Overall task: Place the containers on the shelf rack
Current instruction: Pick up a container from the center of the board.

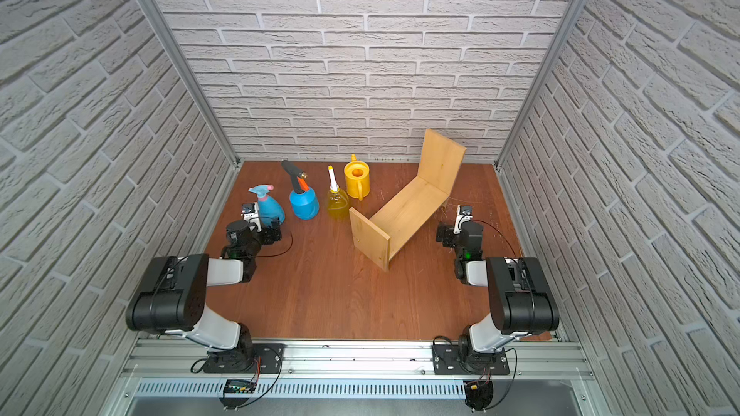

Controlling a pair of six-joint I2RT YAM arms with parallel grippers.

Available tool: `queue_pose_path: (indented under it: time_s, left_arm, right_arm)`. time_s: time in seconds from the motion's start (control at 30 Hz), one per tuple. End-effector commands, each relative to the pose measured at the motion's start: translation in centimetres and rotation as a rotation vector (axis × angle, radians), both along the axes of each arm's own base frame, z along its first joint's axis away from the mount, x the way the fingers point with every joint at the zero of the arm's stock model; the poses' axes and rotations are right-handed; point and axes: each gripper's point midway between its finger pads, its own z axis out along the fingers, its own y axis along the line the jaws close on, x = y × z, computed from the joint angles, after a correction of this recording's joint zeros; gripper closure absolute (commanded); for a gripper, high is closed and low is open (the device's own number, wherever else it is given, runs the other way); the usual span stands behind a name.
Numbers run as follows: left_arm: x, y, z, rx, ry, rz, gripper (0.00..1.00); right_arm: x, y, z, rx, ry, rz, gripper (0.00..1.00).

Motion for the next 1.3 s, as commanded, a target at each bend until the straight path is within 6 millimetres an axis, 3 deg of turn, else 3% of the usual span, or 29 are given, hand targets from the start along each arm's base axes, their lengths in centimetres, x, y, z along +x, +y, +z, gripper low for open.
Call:
queue_pose_path:
  time_s: [0.0,0.9,0.97,1.03,1.17,1.27]
  left_arm:
    - [0.0,-0.1,0.4,-0.014,-0.019,-0.003,0.02]
    - [0.0,-0.2,0.6,-0.015,-0.018,-0.010,0.02]
    - [-0.4,-0.2,1.8,-0.023,0.011,-0.002,0.02]
    - [-1.1,-0.4,4.4,-0.035,-0.002,-0.005,0.02]
    - [-3.8,-0.7,9.6,-0.053,-0.044,0.020,0.02]
    - [-6.0,-0.5,12.2,-0.102,-0.037,0.075,0.02]
  right_arm:
    - [0.6,0.2,1.7,-0.011,-0.050,0.008,0.01]
    - [0.7,0.3,1.7,-0.011,-0.049,0.010,0.01]
    - [0.8,0.3,2.7,-0.009,-0.069,0.011,0.01]
    - [0.7,0.3,4.8,-0.015,-0.027,0.015,0.01]
    - [-1.2,0.7,10.6,-0.036,-0.090,0.050,0.01]
    - [-3.2,0.8,14.3,-0.027,-0.131,0.052,0.01]
